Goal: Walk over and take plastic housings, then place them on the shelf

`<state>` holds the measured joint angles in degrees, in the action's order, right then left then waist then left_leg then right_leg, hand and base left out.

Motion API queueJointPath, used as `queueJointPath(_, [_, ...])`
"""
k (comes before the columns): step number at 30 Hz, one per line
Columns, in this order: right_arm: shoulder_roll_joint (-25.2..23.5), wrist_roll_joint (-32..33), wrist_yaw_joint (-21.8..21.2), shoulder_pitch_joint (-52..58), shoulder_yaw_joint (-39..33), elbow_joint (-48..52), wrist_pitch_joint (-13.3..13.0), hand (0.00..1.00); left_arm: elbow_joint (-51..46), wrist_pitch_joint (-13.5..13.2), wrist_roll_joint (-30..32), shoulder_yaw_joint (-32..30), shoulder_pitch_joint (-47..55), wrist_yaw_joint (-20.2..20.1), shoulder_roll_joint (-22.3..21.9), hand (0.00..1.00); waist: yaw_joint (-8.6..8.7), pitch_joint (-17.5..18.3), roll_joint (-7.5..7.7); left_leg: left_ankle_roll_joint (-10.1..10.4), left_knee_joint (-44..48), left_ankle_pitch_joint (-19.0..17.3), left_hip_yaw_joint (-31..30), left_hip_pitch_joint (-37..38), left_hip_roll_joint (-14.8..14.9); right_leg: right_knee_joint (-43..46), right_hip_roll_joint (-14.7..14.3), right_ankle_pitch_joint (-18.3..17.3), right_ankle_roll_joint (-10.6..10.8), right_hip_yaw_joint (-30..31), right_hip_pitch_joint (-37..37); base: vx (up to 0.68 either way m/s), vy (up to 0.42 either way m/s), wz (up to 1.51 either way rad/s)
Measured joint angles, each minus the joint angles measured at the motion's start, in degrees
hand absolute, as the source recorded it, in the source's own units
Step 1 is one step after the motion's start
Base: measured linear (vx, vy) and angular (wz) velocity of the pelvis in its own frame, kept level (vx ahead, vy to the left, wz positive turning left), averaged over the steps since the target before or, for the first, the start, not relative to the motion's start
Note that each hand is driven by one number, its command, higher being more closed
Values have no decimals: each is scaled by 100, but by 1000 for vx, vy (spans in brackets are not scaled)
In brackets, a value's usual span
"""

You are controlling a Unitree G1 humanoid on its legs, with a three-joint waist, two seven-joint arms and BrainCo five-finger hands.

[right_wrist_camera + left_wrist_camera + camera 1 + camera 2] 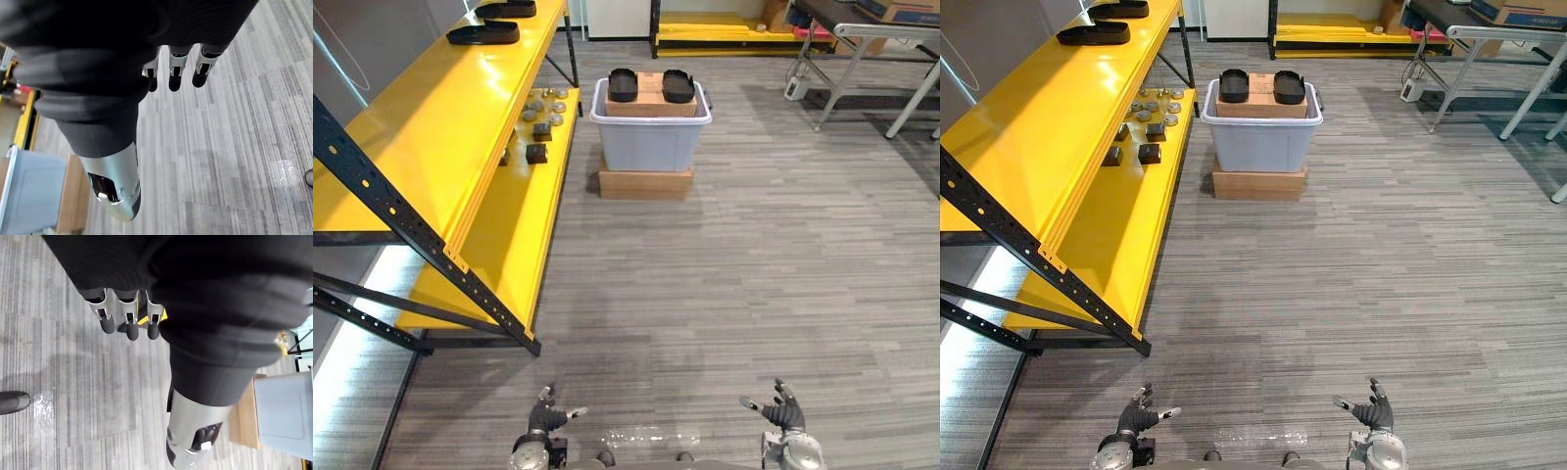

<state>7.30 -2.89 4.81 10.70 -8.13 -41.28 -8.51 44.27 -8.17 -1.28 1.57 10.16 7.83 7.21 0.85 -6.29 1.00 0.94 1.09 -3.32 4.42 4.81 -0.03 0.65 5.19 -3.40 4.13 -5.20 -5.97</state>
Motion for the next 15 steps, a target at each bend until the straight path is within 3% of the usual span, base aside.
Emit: queueJointPath(15, [223,-66,128,152,-89,9,6,0,-48,3,116,-451,247,112,23,0,18,41,-57,30,-122,38,-110,-2,17,5,-21,-31,-58,-234,38,-59,-15,5])
